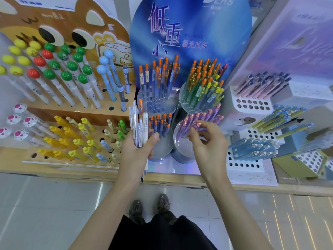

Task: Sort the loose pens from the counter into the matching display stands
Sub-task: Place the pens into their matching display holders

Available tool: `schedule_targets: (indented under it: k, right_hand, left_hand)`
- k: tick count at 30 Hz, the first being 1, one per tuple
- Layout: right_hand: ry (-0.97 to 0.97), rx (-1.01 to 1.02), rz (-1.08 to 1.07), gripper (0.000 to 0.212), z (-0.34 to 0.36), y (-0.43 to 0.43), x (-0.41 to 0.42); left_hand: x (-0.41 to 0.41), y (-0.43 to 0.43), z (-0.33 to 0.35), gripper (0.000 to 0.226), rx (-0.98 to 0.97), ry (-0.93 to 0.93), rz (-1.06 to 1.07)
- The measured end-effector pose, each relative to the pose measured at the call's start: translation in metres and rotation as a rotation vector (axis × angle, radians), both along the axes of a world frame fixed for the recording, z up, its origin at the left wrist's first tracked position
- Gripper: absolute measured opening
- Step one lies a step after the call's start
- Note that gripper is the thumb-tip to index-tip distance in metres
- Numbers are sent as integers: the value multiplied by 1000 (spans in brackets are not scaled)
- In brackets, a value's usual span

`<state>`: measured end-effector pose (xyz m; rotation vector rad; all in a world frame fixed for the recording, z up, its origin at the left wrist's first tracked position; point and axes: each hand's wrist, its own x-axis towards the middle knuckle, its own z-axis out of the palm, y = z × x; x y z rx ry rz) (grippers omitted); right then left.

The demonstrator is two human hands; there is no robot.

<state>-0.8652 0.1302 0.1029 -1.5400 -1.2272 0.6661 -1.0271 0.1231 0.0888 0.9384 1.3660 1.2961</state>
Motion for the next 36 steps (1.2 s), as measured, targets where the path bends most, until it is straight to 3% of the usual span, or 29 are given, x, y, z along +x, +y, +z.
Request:
schedule_targets:
  k: [6,8,14,18,21,22,27,32,36]
  right_hand:
    - [-95,0,-2,10,-4,-4,5]
    - [-128,26,-25,9,-6,-8,9]
    - [-179,61,-38,8,-7,-5,7]
    - [-243,24,-14,12,-8,10,6]
    - [-292,1,25,12,-14,10,4]
    - [-280,-8,22,13,-15,10,4]
    - [-21,-173,-5,25,-15,4,3]
    - [-48,11,21,10,9,-28,-21]
    - [151,-70,245,4,46,-9,-42]
  left_hand:
    - [-2,0,4,16,3,17,-19]
    - [-2,0,7,5,3,-8,-39]
    - [-2,-3,10,27,5,-183,-90]
    - [-5,-6,11,10,-32,-199,-119]
    - [-8,-7,11,9,-40,-202,-127]
    - [-8,-7,12,6,-42,-222,-129]
    - [-10,-7,16,38,-88,-292,-115]
    - [-17,-7,21,54,-95,-226,-92]
    - [-22,-10,28,38,-45,-179,-147]
